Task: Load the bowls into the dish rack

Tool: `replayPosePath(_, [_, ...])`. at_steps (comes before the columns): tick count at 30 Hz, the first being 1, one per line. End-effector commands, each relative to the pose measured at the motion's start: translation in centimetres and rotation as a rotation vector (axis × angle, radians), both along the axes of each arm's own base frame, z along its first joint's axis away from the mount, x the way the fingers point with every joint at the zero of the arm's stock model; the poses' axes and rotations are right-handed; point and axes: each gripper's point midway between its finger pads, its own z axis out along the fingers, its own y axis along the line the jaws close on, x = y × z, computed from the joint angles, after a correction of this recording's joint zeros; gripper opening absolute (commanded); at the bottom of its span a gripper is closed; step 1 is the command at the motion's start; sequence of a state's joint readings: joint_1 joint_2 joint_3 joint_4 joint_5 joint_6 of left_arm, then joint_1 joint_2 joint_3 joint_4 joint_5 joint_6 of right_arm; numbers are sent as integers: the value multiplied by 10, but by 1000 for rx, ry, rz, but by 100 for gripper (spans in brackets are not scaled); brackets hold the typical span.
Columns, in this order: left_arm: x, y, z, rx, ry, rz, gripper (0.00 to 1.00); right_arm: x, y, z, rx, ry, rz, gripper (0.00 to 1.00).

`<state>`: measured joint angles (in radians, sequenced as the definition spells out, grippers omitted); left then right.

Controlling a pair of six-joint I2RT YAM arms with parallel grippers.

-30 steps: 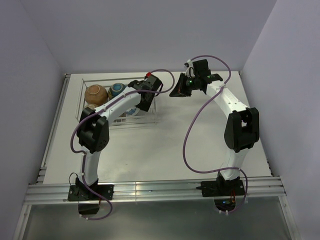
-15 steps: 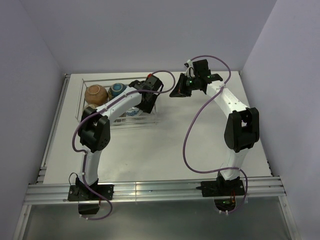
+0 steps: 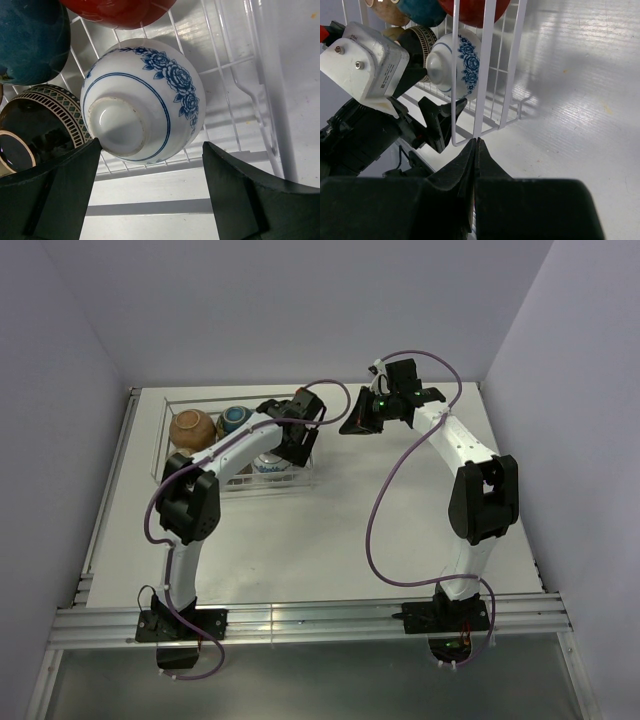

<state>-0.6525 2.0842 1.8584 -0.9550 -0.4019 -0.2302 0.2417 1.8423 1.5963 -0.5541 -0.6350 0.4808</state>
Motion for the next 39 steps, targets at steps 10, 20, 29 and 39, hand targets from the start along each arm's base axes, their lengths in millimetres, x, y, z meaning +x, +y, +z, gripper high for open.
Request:
replayPosePath(10, [-4,-31,91,-292,-139,-124,99,-4,-8,33,-20,-118,35,0])
replayPosePath(20, [-12,0,185,-604,-267,-239,100,-16,-29,82,-137,-365,77,5])
replayPosePath(29, [-30,41,223,-784,-317,-288,100,-57,-74,113,-305,-607,80,53])
replayPosePath(39, [-50,75,198,-805,-282,-233,99,-103,-108,93,-438,-662,53,99])
